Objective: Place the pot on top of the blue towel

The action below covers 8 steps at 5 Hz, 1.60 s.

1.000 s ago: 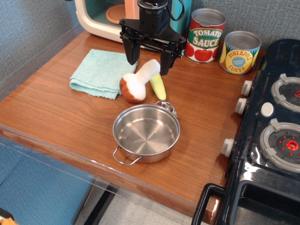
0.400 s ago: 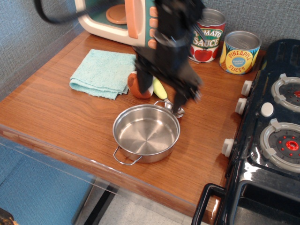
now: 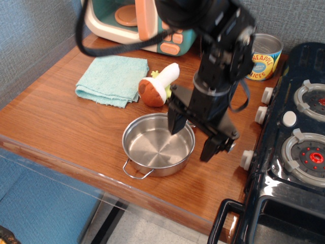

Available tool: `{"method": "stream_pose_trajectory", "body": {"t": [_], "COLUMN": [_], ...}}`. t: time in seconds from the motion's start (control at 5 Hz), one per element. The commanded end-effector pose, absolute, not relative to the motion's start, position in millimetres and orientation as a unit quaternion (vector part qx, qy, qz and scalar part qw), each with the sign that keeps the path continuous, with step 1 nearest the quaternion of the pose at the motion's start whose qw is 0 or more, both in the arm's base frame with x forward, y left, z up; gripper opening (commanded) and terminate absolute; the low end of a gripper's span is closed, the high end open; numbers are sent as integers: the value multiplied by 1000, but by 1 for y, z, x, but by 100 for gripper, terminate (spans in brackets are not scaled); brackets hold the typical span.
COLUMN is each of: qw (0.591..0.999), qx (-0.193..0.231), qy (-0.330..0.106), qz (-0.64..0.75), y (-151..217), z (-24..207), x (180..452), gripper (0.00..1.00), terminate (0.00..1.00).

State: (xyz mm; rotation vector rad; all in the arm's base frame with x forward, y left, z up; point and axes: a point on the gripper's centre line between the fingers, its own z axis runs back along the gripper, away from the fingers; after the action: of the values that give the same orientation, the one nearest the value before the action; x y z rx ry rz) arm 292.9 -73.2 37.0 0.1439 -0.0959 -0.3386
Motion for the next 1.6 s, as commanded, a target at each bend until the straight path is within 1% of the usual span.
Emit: {"method": "stream_pose_trajectory", "body": {"t": [0.0,0.2,0.4,0.6,0.8,1.0,1.2,1.4], "qw": [986,985,984,984,985,990,994,992], "qx": [64,61,53,31,6,-6,14,48], "qy": [-29,-37,-59,-93,-120,-120,-107,-91], "qz": [-153,-155,-161,-151,-126,-72,1,68], "y": [-66,-66,-66,-65,-55,-21,30,79], "z": [16,21,36,63,105,136,137,123], "x": [303,304,300,300,306,319,331,330], "gripper": [0,0,0,0,0,0,0,0], "terminate": [0,0,0,0,0,0,0,0]}}
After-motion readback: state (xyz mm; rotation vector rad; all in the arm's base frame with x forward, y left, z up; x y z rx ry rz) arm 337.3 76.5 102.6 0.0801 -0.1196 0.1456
